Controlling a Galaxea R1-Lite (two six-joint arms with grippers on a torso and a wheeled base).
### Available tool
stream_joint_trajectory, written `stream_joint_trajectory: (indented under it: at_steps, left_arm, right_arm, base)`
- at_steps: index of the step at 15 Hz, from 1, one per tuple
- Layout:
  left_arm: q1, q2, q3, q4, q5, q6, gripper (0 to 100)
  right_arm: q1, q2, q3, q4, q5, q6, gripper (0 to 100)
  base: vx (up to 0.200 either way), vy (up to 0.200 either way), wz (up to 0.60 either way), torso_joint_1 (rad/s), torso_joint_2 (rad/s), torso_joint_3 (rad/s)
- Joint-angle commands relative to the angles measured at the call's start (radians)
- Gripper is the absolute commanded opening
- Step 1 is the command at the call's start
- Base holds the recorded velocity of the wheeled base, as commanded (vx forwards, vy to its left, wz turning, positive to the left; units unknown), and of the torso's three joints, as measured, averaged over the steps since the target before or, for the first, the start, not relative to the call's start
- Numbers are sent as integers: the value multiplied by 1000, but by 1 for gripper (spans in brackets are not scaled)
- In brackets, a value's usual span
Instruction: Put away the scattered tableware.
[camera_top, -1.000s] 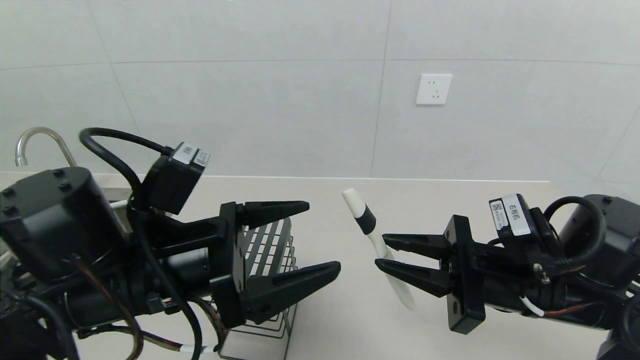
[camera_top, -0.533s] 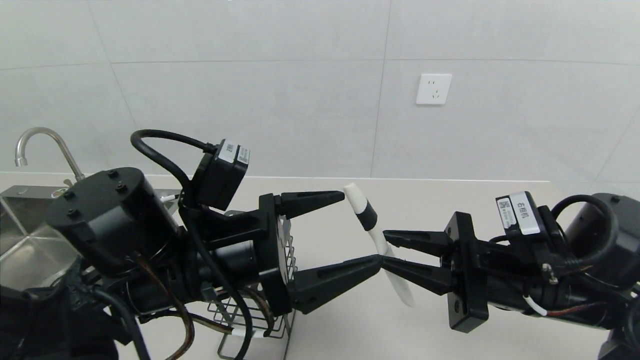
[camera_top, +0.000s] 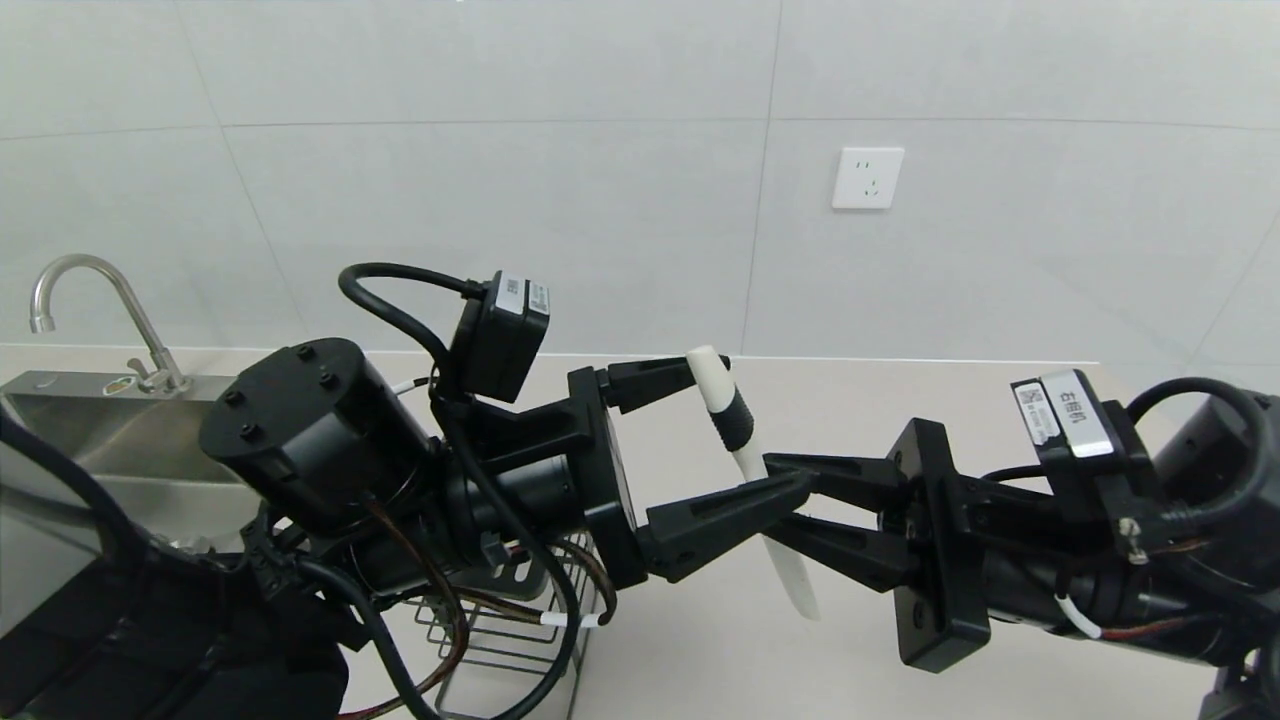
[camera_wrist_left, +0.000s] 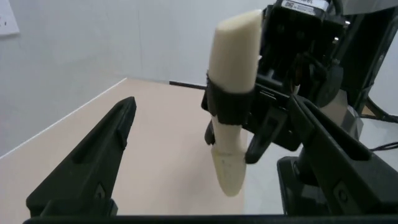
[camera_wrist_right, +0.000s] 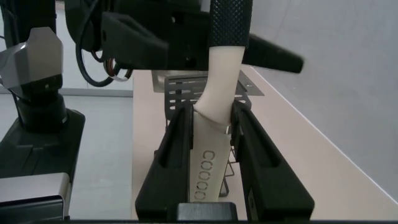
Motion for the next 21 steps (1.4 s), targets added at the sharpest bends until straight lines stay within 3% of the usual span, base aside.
stream_joint_trajectory:
  at_steps: [1,4,7,16,17,21]
  left_arm:
    - [0,9,-11,-20,0,-10,100]
    - [0,17,-16,-61,0,-22,100]
    - [0,18,-19,-72,0,-56,100]
    - [-22,43,-74,-73,-2,-56,100]
    - [-22,46,-76,-73,-2,-57,0]
    - [-22,58,-85,-84,0,-57,0]
  right_arm:
    - [0,1,2,0,1,-1,0]
    - [0,0,-4,-3,1,1,0]
    - [0,1,-15,-12,1,6,0]
    - [2,3,-31,-12,-1,12,0]
    - [2,3,-32,-12,-1,12,0]
    - [-1,7,-40,-12,-4,10,0]
  base:
    - [0,0,0,0,0,0]
    - [0,0,0,0,0,0]
    - [0,0,0,0,0,0]
    - [0,0,0,0,0,0]
    - [0,0,0,0,0,0]
    - [0,0,0,0,0,0]
